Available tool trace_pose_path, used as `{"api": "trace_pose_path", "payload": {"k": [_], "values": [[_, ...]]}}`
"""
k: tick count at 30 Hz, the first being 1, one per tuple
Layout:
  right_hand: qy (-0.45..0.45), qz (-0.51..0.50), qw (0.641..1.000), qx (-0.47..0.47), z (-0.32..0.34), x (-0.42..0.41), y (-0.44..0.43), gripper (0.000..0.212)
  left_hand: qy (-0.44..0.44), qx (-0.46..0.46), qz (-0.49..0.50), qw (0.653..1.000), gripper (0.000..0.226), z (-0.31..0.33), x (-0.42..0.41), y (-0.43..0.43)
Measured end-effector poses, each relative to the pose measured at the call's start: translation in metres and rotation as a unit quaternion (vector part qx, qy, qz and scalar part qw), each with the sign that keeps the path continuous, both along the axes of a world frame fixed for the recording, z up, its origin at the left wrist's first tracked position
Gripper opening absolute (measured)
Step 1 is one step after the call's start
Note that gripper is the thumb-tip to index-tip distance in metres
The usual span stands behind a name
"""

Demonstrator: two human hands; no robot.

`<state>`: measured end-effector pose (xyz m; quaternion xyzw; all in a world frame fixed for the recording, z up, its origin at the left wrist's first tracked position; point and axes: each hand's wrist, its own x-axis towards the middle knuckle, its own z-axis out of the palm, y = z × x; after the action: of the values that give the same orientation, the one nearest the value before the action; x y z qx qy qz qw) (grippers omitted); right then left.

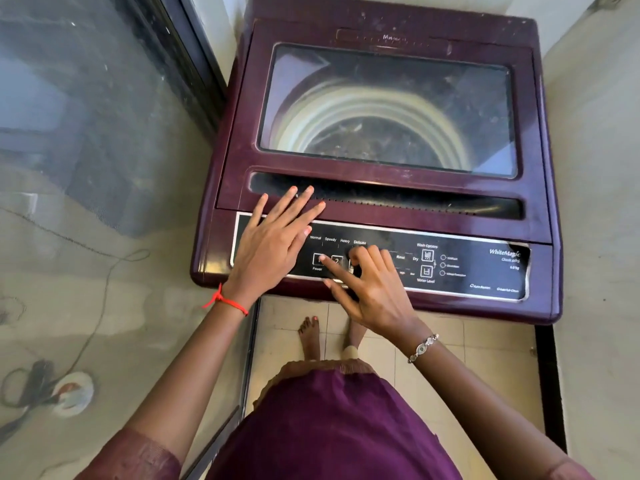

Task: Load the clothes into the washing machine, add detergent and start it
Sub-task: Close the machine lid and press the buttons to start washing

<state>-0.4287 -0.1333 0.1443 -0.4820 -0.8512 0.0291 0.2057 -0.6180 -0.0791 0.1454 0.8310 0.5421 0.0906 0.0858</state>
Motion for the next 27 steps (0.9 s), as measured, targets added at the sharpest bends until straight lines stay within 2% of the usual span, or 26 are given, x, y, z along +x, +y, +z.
{"api": "trace_pose_path", "payload": {"k": [8, 14, 19, 27], "values": [[-0.030, -0.015, 0.999, 0.036, -0.008, -0.005, 0.002, 0.032, 0.010, 0.011, 0.042, 0.999, 0.046, -0.004, 0.008, -0.006], [0.028, -0.073, 0.993, 0.088, -0.015, -0.032, 0.001, 0.018, 0.001, 0.017, 0.057, 0.998, 0.047, -0.008, 0.009, -0.007], [0.015, -0.088, 0.990, 0.113, -0.021, -0.036, 0.005, 0.022, -0.015, 0.031, 0.071, 0.997, 0.046, -0.009, 0.014, -0.008], [0.051, -0.091, 0.987, 0.118, -0.023, -0.035, 0.002, 0.019, -0.072, 0.072, 0.103, 0.989, 0.036, -0.012, 0.019, -0.013]]}}
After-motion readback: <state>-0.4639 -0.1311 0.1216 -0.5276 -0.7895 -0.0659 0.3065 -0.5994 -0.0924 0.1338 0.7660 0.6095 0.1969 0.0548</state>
